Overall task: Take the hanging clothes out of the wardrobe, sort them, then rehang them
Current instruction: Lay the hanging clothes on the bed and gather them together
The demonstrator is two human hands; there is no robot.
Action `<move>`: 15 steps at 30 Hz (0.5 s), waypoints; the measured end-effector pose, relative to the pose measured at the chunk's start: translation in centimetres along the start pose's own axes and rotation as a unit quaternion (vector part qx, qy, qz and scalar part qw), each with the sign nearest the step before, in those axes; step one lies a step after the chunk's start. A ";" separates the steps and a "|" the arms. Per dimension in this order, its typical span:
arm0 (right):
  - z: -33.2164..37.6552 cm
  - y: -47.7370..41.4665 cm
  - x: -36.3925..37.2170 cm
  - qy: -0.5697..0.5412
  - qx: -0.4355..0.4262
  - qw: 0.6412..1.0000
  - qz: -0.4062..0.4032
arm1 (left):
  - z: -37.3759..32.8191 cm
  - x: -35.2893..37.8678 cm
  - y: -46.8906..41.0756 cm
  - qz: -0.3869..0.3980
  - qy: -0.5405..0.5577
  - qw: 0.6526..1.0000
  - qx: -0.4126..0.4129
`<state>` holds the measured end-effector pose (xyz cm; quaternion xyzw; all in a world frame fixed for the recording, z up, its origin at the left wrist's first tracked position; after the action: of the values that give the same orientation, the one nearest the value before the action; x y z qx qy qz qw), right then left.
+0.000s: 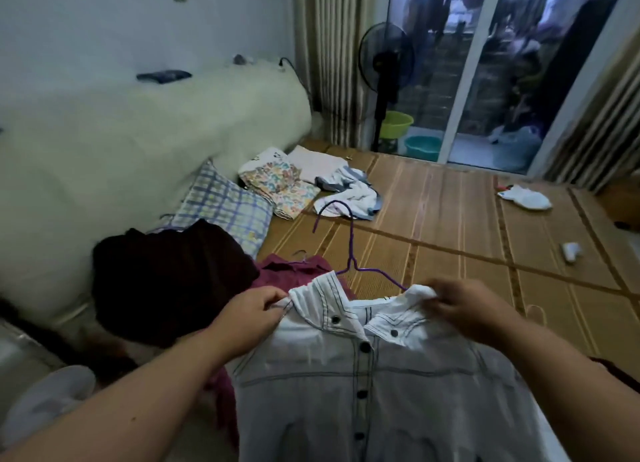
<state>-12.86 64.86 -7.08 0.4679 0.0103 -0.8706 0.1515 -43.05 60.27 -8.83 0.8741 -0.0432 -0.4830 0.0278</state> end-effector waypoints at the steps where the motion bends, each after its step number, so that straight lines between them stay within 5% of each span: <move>1: 1.2 -0.4 0.7 -0.006 -0.004 1.000 0.004 | 1.0 -1.0 0.2 -0.005 -0.012 1.000 0.002; 9: 8.4 -6.9 3.7 -0.033 -0.028 0.998 -0.039 | 7.8 -8.9 -3.2 -0.078 -0.076 0.994 -0.011; 15: 7.7 -14.4 6.0 -0.091 0.002 0.995 -0.042 | 12.3 -8.3 -10.5 -0.082 -0.134 0.987 -0.041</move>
<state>-26.15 75.84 -9.39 0.3866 0.0149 -0.9150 0.1141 -57.36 71.44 -9.38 0.8002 0.0455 -0.5978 0.0175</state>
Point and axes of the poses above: each hand's wrist, its own y-axis away from the middle knuckle, its own x-axis out of the palm, z = x × y, the point moved 9 cm from there along -y, towards the middle knuckle, and after that the axes turned 12 degrees about -y, right-handed, at the moved point
